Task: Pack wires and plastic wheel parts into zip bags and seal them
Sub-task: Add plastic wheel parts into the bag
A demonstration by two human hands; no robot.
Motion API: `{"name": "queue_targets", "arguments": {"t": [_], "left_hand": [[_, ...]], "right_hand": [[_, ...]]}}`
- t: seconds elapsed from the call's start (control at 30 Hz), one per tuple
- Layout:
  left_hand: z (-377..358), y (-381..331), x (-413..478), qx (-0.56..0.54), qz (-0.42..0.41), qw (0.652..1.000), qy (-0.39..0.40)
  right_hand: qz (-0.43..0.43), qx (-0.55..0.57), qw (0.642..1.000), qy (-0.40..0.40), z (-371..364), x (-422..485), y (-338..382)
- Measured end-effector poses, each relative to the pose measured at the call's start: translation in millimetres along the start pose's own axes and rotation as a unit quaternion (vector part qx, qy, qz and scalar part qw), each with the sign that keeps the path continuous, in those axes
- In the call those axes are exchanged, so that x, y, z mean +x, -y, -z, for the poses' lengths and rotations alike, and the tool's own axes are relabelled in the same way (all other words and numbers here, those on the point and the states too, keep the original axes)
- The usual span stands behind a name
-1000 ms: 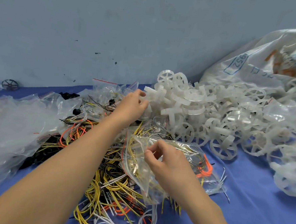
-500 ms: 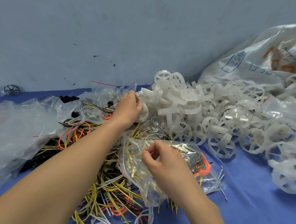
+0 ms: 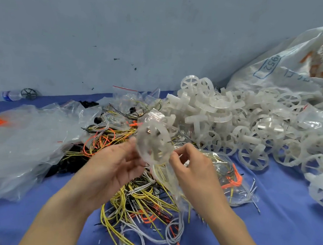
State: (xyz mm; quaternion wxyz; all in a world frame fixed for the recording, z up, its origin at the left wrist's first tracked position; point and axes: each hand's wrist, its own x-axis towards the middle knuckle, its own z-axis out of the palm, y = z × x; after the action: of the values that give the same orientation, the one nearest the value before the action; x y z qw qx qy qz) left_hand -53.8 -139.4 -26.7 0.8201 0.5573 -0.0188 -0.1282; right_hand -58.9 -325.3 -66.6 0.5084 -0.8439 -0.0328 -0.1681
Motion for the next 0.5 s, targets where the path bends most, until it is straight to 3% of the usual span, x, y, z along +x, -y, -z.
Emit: {"name": "queue_targets", "arguments": {"t": [0.2, 0.33, 0.5], "left_hand": [[8, 6, -1, 0.079, -0.055, 0.995, -0.024], [13, 8, -2, 0.303, -0.174, 0.935, -0.068], [5, 14, -4, 0.376, -0.207, 0.902, -0.049]], "right_hand": [[-0.012, 0.054, 0.998, -0.028, -2, -4, 1], [0.004, 0.056, 0.998, -0.039, -1, -5, 3], [0.039, 0.056, 0.996, -0.066, -2, -9, 11]]}}
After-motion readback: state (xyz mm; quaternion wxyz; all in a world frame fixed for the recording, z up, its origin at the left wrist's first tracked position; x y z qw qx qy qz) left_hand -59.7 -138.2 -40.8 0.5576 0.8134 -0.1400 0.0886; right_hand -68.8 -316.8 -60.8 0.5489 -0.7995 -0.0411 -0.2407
